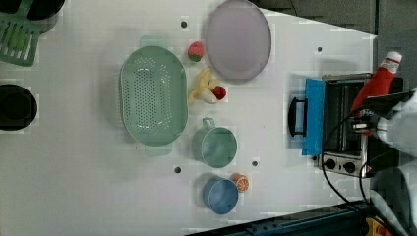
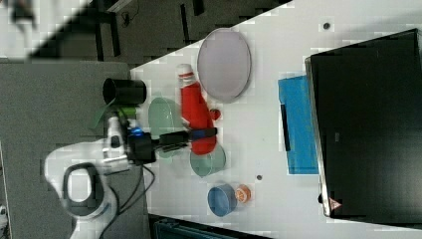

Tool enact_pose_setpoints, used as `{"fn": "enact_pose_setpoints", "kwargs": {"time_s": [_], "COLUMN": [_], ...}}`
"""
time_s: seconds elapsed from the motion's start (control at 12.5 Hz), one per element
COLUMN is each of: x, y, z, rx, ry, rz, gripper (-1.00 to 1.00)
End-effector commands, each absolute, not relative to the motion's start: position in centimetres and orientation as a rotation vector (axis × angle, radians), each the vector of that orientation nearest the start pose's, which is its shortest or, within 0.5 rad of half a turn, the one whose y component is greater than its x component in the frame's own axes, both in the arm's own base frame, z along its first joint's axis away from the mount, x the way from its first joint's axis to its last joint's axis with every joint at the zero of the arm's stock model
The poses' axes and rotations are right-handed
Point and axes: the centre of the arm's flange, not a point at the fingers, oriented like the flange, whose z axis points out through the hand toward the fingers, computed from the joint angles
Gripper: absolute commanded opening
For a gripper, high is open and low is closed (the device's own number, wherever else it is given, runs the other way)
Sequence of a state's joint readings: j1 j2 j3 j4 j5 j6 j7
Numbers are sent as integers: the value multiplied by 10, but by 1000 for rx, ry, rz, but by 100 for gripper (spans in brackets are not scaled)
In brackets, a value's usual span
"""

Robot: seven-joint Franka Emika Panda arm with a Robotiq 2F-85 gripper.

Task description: Pick Ketchup from the table and place in oven.

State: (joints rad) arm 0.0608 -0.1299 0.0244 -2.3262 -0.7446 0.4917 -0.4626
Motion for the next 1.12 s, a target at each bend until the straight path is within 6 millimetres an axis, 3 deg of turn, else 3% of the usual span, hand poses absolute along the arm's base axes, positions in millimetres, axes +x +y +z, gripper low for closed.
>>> {"fn": "enact_pose_setpoints", "kwargs": {"time_s": [0.08,0.32,0.48,0.8,1.12], "x": [481,480,484,495,503], "y": [-6,-28,-51,-102,-145], "z": [325,253,214,169,137], "rx": [2408,2313,2234,2103,2099], "ry": [-60,-233,-233,-165,-236], "rz": [-59,-101,-120,-123,-113], "gripper": [24,24,24,24,24]}}
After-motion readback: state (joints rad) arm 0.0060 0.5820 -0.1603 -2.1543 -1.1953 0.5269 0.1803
